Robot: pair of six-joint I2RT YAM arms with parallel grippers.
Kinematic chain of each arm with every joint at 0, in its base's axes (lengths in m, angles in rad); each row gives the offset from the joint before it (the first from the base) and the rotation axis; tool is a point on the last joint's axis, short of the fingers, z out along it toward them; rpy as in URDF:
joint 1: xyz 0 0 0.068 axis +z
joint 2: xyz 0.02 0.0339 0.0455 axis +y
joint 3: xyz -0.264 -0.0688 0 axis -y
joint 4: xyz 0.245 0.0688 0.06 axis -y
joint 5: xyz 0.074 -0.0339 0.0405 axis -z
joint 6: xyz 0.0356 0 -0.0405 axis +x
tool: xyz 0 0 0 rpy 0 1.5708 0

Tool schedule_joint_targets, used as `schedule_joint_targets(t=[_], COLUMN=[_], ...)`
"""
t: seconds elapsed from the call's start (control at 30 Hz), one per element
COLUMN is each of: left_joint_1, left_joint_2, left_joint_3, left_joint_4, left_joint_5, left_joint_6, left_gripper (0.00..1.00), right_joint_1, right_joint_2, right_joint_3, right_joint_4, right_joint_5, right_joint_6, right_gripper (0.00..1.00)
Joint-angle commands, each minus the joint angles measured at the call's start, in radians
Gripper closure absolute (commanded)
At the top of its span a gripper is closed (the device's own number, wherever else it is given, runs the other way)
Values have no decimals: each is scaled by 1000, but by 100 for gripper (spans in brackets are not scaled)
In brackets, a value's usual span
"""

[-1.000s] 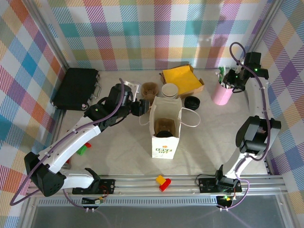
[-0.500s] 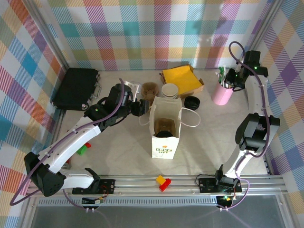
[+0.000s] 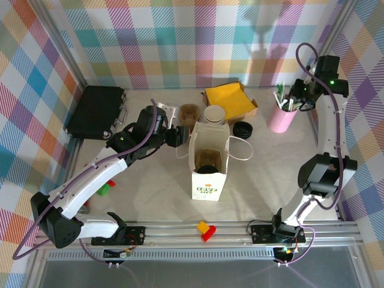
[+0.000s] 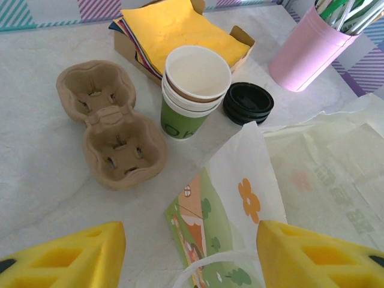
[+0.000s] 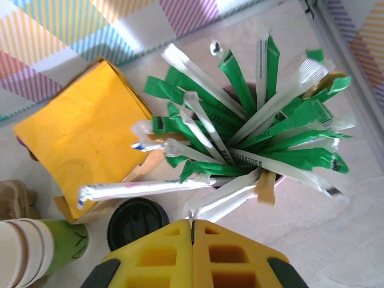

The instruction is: Pack the takeout coffee

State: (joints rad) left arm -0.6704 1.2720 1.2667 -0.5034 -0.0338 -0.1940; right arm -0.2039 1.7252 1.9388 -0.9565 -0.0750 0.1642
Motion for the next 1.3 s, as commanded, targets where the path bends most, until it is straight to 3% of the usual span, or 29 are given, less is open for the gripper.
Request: schedule_joint_targets(t=[0.0, 0.4, 0.57, 1.27], left_joint_1=[8, 8, 8, 8], left_joint_2=[-37, -128, -137, -157], left_joint_3=[16, -43, -47, -29], left_joint_4=[-21, -30, -41, -57], left_joint_5=[20, 13, 9, 19], left_joint_6=[-15, -47, -47, -54], left_gripper=[41, 41, 41, 41], right_joint_1=[-10, -11, -12, -11], right_joint_2=[-83, -75, -38, -213], right_joint_3=[65, -43, -42, 342], right_joint_4=[-49, 31, 22, -187], right_joint_5=[-6, 73, 45, -187], right_joint_6=[-3, -27, -8, 18], right_gripper=[100, 100, 100, 100])
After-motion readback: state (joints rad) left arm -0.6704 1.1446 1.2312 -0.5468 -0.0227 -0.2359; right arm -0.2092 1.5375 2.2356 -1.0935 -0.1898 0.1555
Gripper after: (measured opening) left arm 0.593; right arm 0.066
